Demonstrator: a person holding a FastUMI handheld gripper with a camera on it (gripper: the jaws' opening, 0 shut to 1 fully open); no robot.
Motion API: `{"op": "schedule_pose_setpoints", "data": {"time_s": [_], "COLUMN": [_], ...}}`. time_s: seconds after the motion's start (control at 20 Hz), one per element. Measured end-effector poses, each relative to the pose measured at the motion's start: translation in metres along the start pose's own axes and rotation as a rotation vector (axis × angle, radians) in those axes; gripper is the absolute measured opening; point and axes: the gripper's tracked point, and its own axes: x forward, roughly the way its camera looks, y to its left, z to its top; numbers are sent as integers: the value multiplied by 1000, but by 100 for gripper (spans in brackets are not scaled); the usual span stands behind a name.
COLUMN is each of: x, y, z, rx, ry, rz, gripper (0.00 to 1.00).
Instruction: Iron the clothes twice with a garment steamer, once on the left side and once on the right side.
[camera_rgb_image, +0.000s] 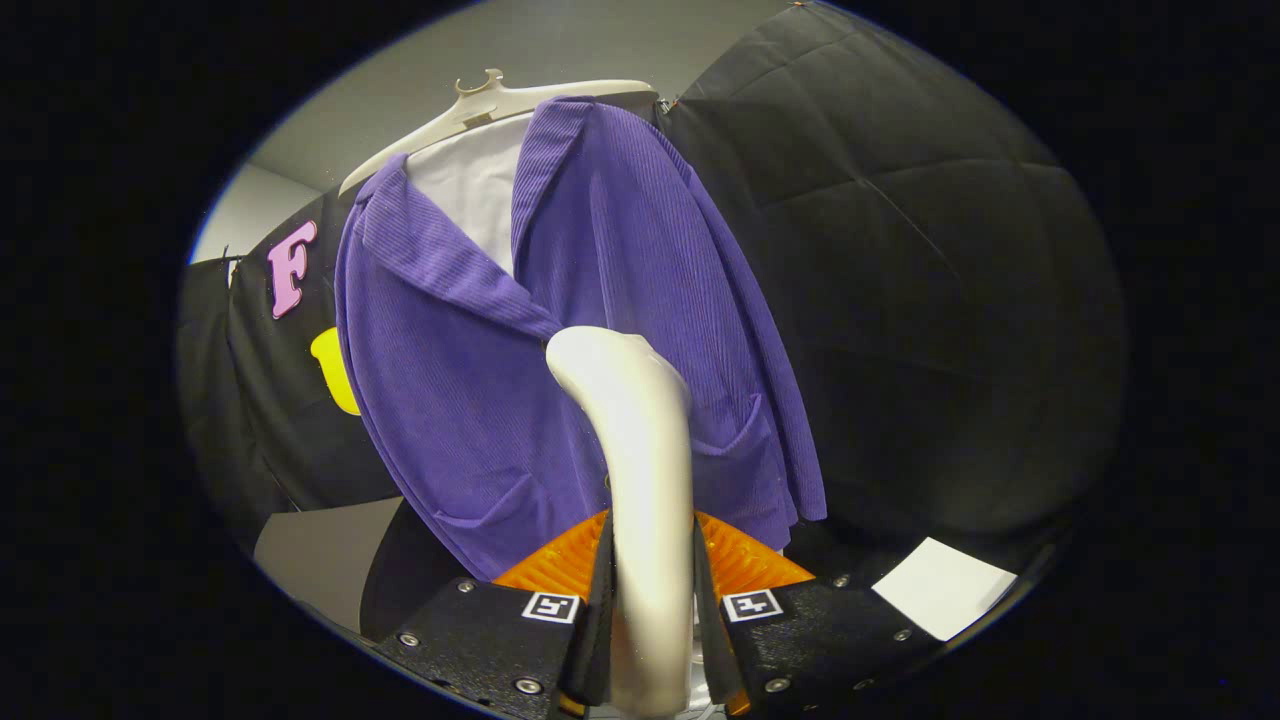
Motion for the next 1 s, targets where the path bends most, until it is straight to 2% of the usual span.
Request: {"op": "schedule_pose_setpoints", "data": {"time_s": [0.6,1.0], "x": [3,14], "y": [-21,-34], "z": [-50,-111], "rx": [-20,-27], "ry": [85,204], "rz": [-58,-91], "gripper": [38,38]}}
